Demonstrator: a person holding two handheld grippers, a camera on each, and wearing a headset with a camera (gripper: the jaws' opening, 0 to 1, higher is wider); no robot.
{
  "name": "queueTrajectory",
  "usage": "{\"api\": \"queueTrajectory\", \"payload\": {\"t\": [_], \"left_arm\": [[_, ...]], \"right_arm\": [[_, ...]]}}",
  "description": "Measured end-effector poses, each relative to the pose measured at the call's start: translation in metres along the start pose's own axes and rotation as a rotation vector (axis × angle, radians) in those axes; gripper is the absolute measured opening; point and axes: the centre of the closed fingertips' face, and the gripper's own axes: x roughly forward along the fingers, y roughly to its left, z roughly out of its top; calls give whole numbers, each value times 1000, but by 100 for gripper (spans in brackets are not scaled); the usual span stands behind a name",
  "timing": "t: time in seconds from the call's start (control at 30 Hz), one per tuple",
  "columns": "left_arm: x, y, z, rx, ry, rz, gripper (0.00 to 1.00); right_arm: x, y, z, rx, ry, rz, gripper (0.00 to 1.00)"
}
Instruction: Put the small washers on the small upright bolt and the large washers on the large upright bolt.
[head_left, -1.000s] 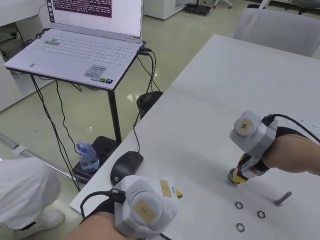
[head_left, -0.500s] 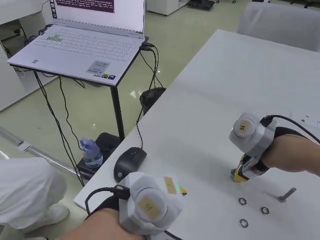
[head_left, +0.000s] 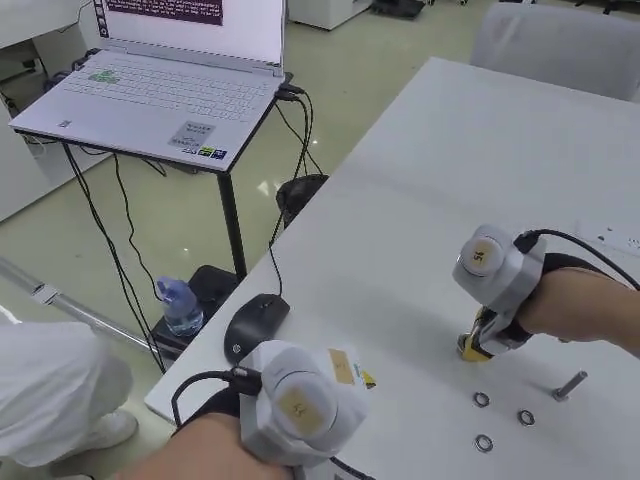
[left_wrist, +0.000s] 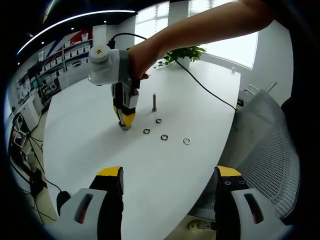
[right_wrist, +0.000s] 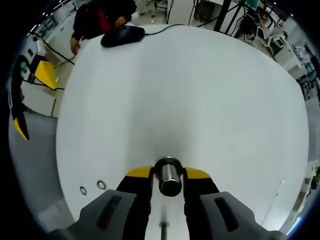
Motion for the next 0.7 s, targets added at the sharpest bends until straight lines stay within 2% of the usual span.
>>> {"api": "queueTrajectory", "payload": {"t": [0.3,0.7], "left_arm": [[0,0,1,5,0,-4,73],[1,-1,6,15,-3,-9,73]], "right_arm": [[-2,0,2,-5,-20,4,32],[-27,-3,8,-33,-81,-7,32]]}}
